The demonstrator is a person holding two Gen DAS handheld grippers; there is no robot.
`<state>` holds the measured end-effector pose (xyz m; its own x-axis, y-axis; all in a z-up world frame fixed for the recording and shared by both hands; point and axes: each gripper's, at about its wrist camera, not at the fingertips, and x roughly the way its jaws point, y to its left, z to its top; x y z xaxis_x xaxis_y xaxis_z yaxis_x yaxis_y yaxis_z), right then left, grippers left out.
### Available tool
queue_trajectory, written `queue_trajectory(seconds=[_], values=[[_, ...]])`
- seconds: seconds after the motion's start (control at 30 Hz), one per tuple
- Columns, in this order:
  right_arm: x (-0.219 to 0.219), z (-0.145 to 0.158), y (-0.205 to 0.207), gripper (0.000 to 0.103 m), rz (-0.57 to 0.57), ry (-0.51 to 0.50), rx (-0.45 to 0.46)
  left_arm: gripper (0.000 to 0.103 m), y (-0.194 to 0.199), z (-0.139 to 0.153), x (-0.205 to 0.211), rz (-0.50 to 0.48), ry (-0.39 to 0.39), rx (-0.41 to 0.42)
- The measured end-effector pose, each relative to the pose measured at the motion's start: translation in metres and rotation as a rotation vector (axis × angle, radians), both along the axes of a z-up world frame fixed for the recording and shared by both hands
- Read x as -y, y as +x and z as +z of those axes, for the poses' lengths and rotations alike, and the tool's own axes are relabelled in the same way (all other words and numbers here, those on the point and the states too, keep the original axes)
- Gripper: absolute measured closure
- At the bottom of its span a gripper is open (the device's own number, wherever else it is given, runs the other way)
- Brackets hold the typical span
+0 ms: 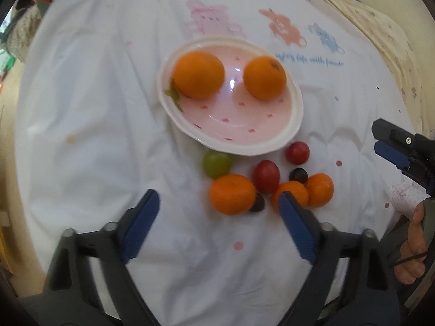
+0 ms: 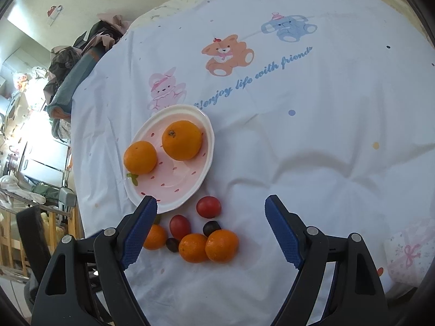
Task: Organize fruits
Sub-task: 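Grasp a tangerine from the cluster with the left tool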
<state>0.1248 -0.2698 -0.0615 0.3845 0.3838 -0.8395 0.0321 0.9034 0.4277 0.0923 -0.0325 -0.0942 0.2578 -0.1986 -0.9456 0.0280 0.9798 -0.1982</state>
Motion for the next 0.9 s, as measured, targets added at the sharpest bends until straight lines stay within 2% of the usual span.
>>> queue_trajectory(seconds=[0.1,0.17,0.2,0.27,0.43,0.47,0.5,0.73,0.8,0.9], values=[[0.003,-0.008,0.002,0.019,-0.005,-0.009,-0.011,0.025,0.006,-0.015,0.007,0.02,-0.02,-0.034],[0.009,-0.012,0.004,0.019,-0.021,-0.003,-0.03,0.038,0.01,-0.028,0.011,0.025,-0.011,-0.069],[0.011,-0.011,0.004,0.019,-0.025,0.011,-0.032,0.04,0.012,-0.033,0.011,0.033,-0.013,-0.085],[0.016,-0.011,0.005,0.019,-0.028,0.012,-0.023,0.043,0.013,-0.04,0.011,0.042,-0.02,-0.106],[0.021,-0.015,0.007,0.019,-0.042,0.019,-0.043,0.046,0.014,-0.039,0.012,0.046,-0.009,-0.092],[0.021,-0.016,0.007,0.019,-0.045,0.01,-0.045,0.056,0.014,-0.04,0.012,0.039,-0.016,-0.098],[0.02,-0.016,0.008,0.019,-0.047,0.008,-0.047,0.061,0.014,-0.04,0.012,0.029,-0.03,-0.105],[0.014,-0.023,0.007,0.019,-0.02,-0.011,-0.083,0.062,0.008,-0.023,0.009,0.016,-0.004,-0.072],[0.008,-0.025,0.005,0.019,0.025,-0.042,-0.102,0.062,0.002,-0.008,0.002,0.028,-0.005,-0.033],[0.005,-0.034,0.001,0.02,0.05,-0.021,-0.147,0.062,-0.007,0.015,-0.006,0.025,0.017,0.045]])
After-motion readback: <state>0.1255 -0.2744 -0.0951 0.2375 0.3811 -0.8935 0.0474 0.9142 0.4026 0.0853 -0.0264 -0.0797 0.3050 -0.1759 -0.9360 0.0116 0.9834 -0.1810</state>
